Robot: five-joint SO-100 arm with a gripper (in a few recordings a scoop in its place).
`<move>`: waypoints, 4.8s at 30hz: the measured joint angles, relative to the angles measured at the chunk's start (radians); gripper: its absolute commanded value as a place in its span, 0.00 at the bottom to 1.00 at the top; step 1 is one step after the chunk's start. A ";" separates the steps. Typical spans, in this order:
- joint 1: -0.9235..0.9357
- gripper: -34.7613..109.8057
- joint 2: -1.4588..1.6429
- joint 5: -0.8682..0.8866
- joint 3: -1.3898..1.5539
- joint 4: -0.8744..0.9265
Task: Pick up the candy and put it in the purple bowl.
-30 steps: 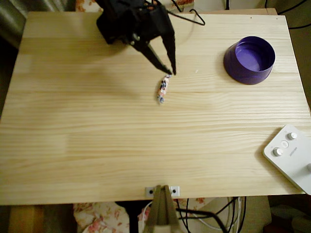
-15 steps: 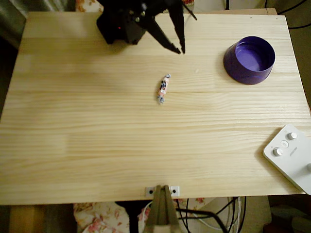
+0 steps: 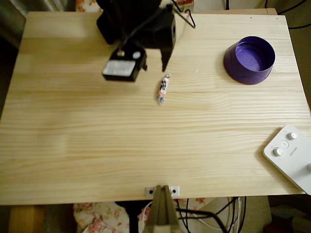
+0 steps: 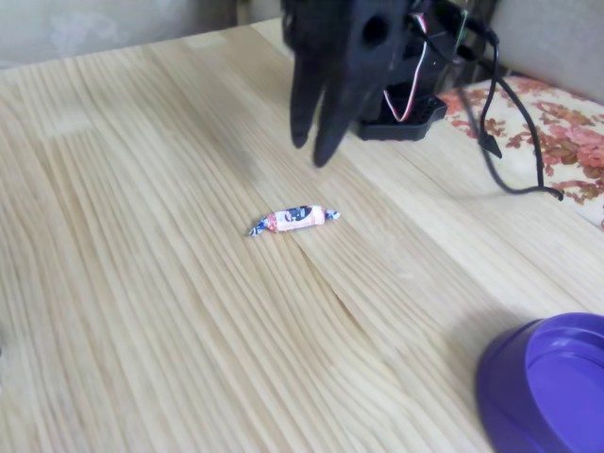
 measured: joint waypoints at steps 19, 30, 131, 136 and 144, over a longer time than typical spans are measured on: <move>0.084 0.38 -0.356 -0.109 -0.101 -0.153; 0.002 0.38 -0.529 -0.069 -0.172 -0.225; -0.735 0.35 -0.831 -0.337 -0.684 -0.617; -0.750 0.39 -0.831 -0.328 -0.684 -0.617; -0.749 0.24 -0.831 -0.328 -0.684 -0.577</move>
